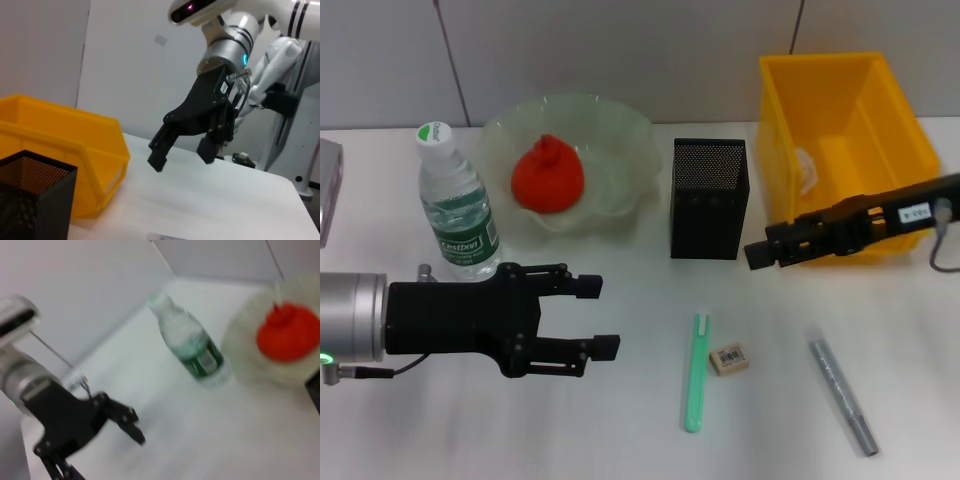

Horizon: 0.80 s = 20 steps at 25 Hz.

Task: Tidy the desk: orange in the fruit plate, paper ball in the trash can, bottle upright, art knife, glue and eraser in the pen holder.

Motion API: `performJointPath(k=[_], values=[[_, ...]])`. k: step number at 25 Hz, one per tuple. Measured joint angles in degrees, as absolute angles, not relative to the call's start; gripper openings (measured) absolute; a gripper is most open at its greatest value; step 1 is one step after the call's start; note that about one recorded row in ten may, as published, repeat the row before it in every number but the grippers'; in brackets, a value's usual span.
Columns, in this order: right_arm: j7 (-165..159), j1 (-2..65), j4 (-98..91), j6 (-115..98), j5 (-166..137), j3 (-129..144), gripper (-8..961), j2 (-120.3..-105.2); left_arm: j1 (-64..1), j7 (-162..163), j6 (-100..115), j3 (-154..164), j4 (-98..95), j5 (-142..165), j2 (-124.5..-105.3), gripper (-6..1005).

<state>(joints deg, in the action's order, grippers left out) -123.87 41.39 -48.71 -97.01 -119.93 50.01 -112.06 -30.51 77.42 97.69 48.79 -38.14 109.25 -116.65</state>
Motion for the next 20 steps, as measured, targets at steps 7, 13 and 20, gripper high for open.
performJointPath(k=[7,13,20], values=[[-133.4,52.1,-48.0,-97.6,-135.8,52.9,829,-113.02,-29.9,76.7,96.8,48.0,-38.1,109.2,-116.63,785],[-138.1,57.2,-46.0,-96.7,-142.3,53.5,830,-114.67,-30.2,77.2,95.4,48.0,-38.0,109.3,-116.84,785],[-151.3,63.1,-40.8,-95.0,-147.2,59.5,830,-115.55,-30.2,78.3,94.0,48.0,-38.2,109.4,-116.65,785]])
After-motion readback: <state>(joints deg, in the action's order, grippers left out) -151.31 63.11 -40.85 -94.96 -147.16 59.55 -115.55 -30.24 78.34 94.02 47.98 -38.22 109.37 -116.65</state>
